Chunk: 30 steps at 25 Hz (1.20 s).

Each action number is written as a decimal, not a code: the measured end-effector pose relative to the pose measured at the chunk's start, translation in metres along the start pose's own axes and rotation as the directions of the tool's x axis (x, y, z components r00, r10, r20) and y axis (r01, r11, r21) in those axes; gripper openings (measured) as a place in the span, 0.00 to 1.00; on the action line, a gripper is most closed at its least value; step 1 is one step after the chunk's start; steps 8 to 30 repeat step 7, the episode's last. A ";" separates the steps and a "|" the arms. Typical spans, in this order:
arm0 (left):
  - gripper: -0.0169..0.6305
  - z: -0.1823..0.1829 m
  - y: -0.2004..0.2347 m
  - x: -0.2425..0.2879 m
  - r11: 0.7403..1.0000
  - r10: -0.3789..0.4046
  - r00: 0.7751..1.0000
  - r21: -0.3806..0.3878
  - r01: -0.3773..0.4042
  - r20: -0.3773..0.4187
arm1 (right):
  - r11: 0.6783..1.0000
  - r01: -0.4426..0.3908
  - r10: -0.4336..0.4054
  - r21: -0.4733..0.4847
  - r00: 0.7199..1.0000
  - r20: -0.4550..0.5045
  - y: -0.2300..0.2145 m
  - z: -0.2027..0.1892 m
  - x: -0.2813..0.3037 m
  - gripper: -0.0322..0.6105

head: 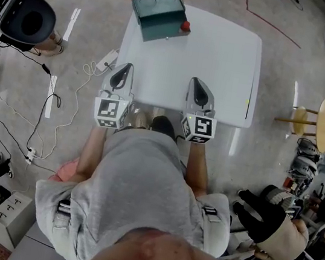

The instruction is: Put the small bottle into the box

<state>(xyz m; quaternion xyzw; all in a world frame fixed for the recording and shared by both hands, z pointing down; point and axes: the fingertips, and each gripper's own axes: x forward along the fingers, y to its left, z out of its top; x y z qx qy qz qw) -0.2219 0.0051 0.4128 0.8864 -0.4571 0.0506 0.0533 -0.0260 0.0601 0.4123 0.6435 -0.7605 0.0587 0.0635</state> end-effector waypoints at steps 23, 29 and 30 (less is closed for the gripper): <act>0.04 0.000 -0.004 0.002 1.000 0.000 1.000 0.004 0.000 -0.003 | 1.000 -0.001 0.001 0.005 1.000 -0.003 -0.004 -0.001 -0.001 0.05; 0.04 0.000 -0.004 0.002 1.000 0.000 1.000 0.004 0.000 -0.003 | 1.000 -0.001 0.001 0.005 1.000 -0.003 -0.004 -0.001 -0.001 0.05; 0.04 0.000 -0.004 0.002 1.000 0.000 1.000 0.004 0.000 -0.003 | 1.000 -0.001 0.001 0.005 1.000 -0.003 -0.004 -0.001 -0.001 0.05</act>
